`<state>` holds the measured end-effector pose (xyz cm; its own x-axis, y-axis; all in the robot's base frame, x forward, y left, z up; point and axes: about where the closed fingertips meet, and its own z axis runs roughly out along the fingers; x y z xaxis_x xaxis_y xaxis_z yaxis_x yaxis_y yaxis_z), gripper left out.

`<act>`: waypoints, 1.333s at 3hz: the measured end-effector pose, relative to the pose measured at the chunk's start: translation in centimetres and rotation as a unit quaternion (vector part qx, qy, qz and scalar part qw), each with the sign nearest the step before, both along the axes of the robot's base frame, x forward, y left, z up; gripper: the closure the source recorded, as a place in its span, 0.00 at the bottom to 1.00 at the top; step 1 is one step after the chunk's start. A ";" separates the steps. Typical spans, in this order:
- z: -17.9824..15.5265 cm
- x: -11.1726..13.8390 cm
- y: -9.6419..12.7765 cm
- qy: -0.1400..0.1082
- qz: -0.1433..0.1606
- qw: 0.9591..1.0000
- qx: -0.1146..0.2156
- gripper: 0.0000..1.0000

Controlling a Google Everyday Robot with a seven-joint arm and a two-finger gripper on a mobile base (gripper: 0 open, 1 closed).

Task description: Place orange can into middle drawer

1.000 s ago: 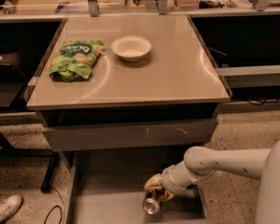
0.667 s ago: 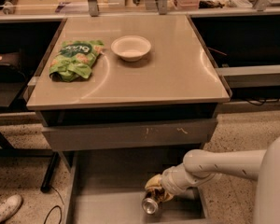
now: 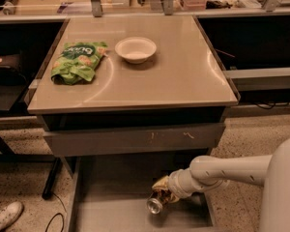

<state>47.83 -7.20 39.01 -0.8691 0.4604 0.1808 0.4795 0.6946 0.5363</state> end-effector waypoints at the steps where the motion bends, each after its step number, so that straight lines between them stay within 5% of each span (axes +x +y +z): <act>1: -0.6 1.0 -0.3 -0.005 -0.015 1.000 -0.010 1.00; 2: -1.8 1.2 -0.7 0.002 -0.030 0.999 -0.015 1.00; 4: -1.8 1.2 -0.7 0.002 -0.030 0.999 -0.015 0.59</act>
Offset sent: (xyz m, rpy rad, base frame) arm 0.0167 -0.0145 -0.0309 -0.0464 0.0198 -0.1018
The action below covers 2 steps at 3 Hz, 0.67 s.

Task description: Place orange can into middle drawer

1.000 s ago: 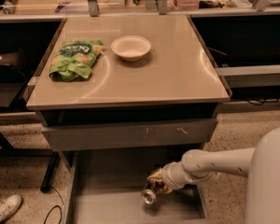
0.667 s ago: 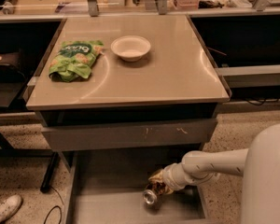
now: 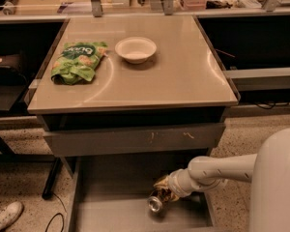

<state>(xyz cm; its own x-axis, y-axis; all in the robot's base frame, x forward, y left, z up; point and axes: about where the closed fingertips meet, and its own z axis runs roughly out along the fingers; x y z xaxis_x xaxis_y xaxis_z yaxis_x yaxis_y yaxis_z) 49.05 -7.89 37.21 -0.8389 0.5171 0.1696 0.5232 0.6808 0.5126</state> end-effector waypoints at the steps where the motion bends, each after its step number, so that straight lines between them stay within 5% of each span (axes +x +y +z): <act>1: 0.0 0.0 0.0 0.000 0.000 1.000 0.000 0.35; 2: 0.0 0.0 0.0 0.000 0.000 1.000 0.000 0.12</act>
Offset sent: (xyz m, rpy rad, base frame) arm 0.0000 0.0000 0.0000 0.0000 0.0000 0.0000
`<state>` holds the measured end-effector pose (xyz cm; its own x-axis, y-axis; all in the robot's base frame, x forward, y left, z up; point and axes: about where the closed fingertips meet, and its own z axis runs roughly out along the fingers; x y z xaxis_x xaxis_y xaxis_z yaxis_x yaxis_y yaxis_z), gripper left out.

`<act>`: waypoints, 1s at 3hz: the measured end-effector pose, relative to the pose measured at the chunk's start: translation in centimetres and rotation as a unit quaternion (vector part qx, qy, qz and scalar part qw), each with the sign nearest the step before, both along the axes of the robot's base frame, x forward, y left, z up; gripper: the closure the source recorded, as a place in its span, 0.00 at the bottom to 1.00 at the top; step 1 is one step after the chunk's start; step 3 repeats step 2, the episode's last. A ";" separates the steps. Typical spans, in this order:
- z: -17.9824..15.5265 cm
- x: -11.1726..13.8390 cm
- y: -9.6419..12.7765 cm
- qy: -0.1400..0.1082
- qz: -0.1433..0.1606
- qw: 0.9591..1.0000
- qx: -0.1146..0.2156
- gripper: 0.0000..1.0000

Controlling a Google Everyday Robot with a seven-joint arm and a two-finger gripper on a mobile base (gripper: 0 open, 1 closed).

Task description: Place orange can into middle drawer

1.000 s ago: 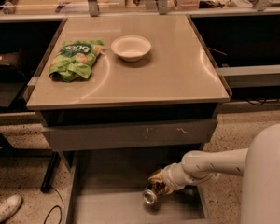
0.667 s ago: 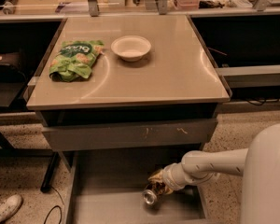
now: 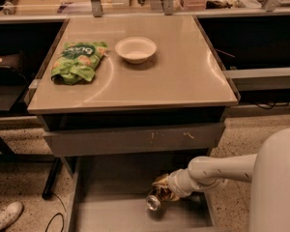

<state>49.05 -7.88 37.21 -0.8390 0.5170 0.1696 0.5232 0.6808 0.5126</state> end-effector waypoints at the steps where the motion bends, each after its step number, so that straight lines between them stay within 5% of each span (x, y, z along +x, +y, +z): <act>1: 0.0 0.0 0.0 0.000 0.000 1.000 0.000 0.00; 3: 0.0 0.0 0.0 0.000 0.000 1.000 0.000 0.00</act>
Offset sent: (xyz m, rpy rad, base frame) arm 0.0000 0.0000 0.0000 0.0000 0.0000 0.0000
